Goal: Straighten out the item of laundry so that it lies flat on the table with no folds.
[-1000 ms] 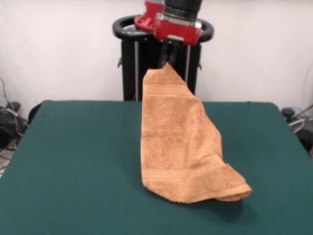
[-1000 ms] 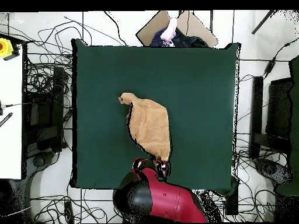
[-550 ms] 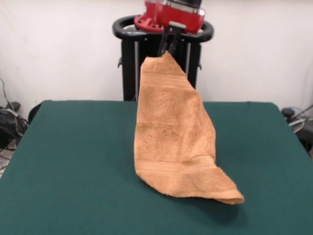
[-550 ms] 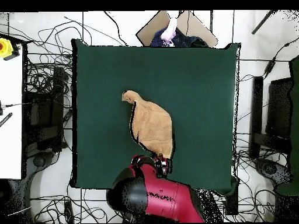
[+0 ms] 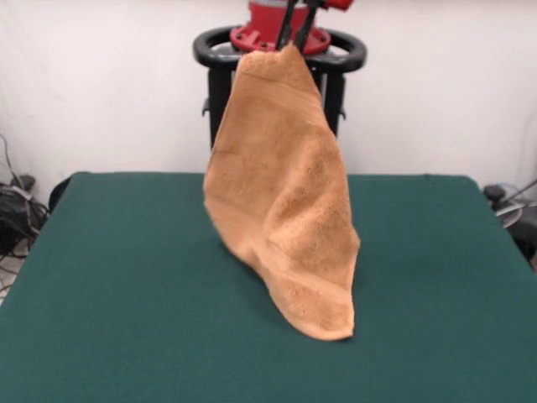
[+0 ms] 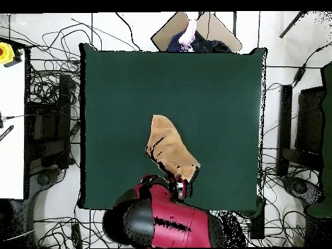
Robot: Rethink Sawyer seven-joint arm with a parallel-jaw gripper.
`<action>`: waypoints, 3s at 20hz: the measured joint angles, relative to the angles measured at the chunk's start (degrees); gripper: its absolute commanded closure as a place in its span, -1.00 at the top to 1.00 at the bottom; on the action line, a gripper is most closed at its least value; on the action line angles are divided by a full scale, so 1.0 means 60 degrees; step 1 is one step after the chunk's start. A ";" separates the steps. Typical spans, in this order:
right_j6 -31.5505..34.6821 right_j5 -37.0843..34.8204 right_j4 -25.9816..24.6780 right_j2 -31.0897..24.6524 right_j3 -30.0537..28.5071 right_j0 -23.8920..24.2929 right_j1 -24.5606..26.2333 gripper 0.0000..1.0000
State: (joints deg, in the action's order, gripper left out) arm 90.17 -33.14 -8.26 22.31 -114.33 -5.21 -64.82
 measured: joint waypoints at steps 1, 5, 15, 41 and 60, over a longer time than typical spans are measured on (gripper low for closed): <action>0.0000 -0.0028 0.0000 0.0051 0.0008 -0.0057 -0.0037 -1.00; 0.0047 -0.0012 0.0008 0.0185 -0.0022 -0.0249 -0.0068 -1.00; 0.0371 0.0844 0.0536 0.0225 -0.0753 -0.0314 0.0211 -1.00; 0.4029 0.2989 0.4081 -0.0244 -0.3486 -0.3501 0.0776 -1.00; 0.4497 0.6756 0.4464 -0.2058 -0.4636 -0.2166 0.2109 -1.00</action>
State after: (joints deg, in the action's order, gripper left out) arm 117.15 7.40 18.52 9.96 -142.15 -18.20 -52.16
